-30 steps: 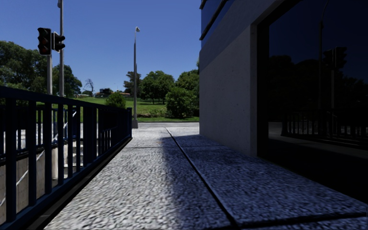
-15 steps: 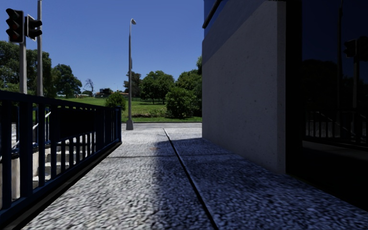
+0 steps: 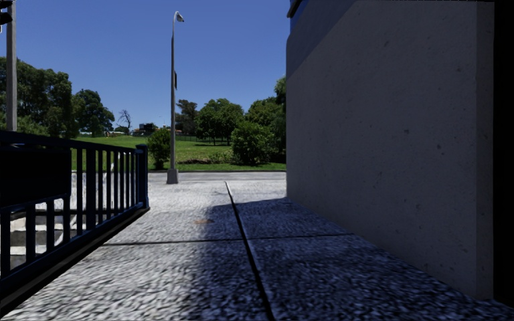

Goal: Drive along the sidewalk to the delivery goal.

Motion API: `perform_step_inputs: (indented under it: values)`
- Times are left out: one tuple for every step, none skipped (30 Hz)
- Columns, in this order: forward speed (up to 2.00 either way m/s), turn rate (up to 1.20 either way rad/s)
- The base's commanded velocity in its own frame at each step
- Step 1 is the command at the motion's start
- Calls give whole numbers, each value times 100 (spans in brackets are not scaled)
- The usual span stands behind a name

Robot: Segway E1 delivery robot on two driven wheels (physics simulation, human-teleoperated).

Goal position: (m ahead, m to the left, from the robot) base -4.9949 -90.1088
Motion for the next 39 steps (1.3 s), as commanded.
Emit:
perform_step_inputs:
  values:
    - [200,0]
    - [200,0]
    - [200,0]
    - [200,0]
    - [200,0]
    - [200,0]
    - [200,0]
    - [200,0]
    - [200,0]
    - [200,0]
    - [200,0]
    - [200,20]
    - [200,24]
    - [200,25]
    - [200,25]
    - [200,25]
    - [200,25]
    - [200,25]
    - [200,25]
    - [200,25]
    - [200,25]
    - [200,25]
    - [200,25]
    - [200,25]
    - [200,25]
    - [200,25]
    - [200,25]
    - [200,25]
    - [200,25]
    - [200,25]
    - [200,25]
    - [200,25]
    - [200,25]
    - [200,25]
    - [200,25]
    - [200,25]
    - [200,25]
    - [200,25]
    - [200,25]
